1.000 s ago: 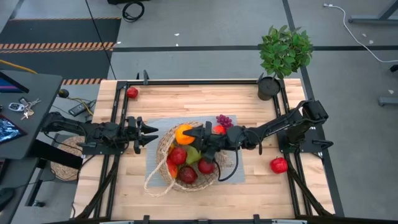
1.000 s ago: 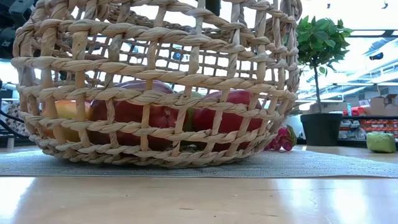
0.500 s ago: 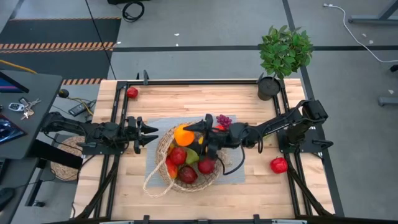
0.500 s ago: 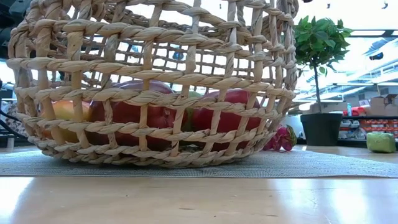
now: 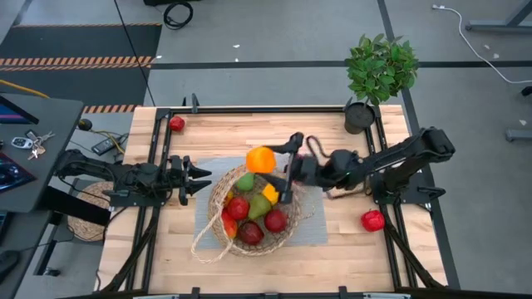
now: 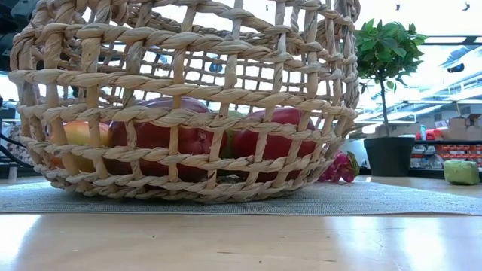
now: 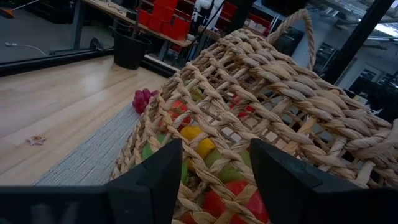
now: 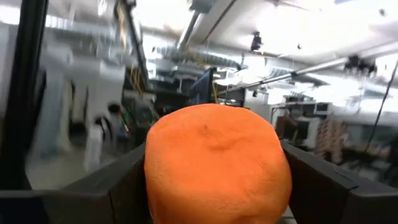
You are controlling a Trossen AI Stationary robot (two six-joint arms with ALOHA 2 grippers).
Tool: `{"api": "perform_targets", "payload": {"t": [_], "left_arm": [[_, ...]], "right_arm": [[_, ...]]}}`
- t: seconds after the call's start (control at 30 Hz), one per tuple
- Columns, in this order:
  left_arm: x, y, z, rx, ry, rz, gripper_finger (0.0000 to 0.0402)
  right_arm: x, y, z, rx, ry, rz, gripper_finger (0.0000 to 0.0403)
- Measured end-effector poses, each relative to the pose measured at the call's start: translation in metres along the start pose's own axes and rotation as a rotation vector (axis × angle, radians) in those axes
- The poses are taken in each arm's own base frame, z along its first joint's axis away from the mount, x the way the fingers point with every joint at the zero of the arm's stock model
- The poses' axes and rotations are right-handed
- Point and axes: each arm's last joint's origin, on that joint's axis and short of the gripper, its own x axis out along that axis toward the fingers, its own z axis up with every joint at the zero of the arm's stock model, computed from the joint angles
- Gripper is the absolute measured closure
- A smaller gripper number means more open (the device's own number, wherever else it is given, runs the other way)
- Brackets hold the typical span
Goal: Build produce basket
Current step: Put the orange into the brown basket
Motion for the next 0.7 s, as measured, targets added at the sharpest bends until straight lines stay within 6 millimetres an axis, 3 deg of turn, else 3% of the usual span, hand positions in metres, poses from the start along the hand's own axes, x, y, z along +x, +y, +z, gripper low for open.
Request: {"api": "perform_targets", "payload": {"t": [0.1,0.4,0.7], "left_arm": [[0.0,0.0,0.0,0.0,0.0,0.0,0.0205],[0.0,0.0,0.0,0.0,0.0,0.0,0.0205],[0.0,0.0,0.0,0.0,0.0,0.0,0.0208]], "right_arm": [[-0.003,-0.005,0.011,0.156,-0.027,-0.007,0.0095],[-0.003,-0.005,0.016,0.516,-0.08,0.115,0.0095],[-0.008,0.006,0.024,0.632,-0.112,0.143,0.0095]]}}
